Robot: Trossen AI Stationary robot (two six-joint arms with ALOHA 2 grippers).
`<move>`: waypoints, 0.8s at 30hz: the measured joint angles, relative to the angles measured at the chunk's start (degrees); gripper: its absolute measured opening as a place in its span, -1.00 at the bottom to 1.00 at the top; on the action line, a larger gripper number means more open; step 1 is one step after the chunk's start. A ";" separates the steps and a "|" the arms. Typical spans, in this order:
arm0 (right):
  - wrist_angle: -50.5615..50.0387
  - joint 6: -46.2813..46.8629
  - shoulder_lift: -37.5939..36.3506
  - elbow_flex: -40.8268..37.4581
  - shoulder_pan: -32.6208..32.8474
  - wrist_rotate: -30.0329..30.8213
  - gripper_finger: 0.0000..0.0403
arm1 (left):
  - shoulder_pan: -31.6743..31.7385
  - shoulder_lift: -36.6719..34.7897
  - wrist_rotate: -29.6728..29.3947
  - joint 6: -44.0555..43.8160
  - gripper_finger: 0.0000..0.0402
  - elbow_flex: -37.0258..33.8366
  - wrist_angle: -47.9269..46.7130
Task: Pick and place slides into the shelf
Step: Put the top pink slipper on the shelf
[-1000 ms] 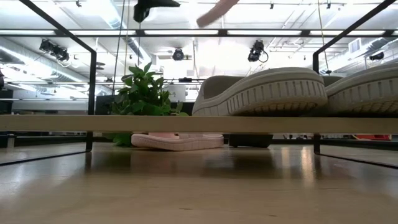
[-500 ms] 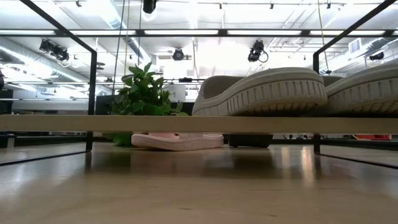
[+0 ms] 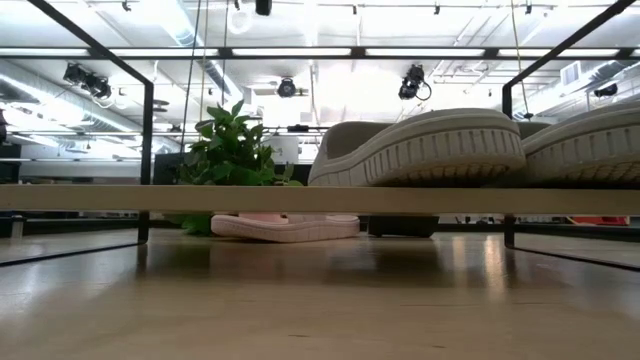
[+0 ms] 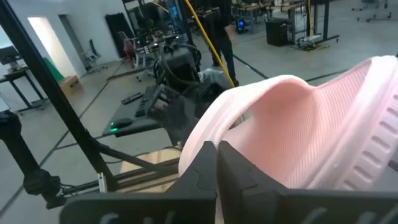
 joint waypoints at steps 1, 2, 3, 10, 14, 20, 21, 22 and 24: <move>0.45 -0.32 0.06 0.00 -0.02 0.00 -1.00 | -0.07 0.37 0.09 -0.13 0.41 -0.11 -0.02; 0.79 -0.47 0.13 0.00 -0.02 0.00 -1.00 | -0.31 1.08 0.13 -0.15 0.41 -0.10 1.20; 0.93 -0.49 0.17 0.00 -0.02 -0.02 -1.00 | -0.51 1.62 0.14 -0.14 0.41 -0.07 1.53; 0.77 -0.89 0.37 0.00 -0.02 -0.20 -1.00 | -0.71 3.04 0.21 -0.03 0.27 -0.11 1.33; -0.19 -0.92 0.37 0.00 -0.02 -0.16 -1.00 | -0.46 3.03 0.14 1.73 -0.02 -0.11 1.41; -3.19 -1.85 0.24 0.02 -0.02 -0.66 -0.88 | 1.32 2.92 5.50 3.28 -0.65 -0.11 0.75; -3.93 -1.91 0.15 0.02 -0.02 -0.83 -0.83 | 1.74 2.92 6.66 3.48 -0.65 -0.11 0.60; -4.46 -1.89 0.11 0.02 -0.02 -0.87 -0.78 | 2.15 2.92 7.81 3.79 -0.65 -0.11 0.55; -5.27 -1.89 -0.04 0.02 -0.02 -0.94 -0.68 | 2.96 2.56 9.77 4.22 -0.65 -0.11 0.31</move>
